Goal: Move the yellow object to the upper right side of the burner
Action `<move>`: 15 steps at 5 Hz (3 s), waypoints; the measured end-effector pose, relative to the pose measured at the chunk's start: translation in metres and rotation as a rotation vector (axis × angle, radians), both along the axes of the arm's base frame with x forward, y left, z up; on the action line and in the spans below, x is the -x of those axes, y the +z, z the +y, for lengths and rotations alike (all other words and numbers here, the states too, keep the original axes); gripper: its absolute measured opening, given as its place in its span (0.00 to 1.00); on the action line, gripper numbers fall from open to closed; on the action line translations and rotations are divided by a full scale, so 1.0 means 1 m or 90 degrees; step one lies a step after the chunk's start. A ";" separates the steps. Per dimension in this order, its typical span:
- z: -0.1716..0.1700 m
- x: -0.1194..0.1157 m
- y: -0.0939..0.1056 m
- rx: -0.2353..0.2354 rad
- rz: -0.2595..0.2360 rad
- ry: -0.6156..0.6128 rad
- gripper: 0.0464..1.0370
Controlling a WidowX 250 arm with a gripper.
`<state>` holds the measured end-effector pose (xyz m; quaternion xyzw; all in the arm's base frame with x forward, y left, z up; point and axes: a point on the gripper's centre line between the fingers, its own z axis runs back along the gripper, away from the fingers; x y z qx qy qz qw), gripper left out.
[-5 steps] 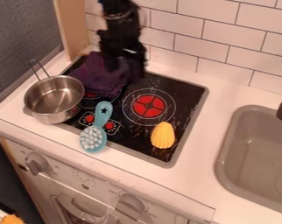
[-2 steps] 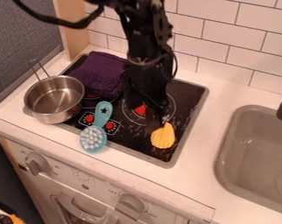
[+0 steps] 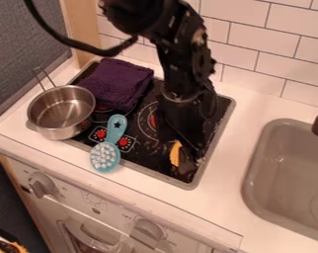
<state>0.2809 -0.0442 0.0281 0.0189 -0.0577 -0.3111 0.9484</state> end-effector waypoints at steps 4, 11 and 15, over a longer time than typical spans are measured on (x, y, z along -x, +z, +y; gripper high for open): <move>0.003 -0.013 -0.018 0.008 0.016 0.040 0.62; 0.048 -0.139 -0.024 0.003 -0.014 0.263 0.69; 0.048 -0.136 0.028 0.088 0.034 0.258 0.96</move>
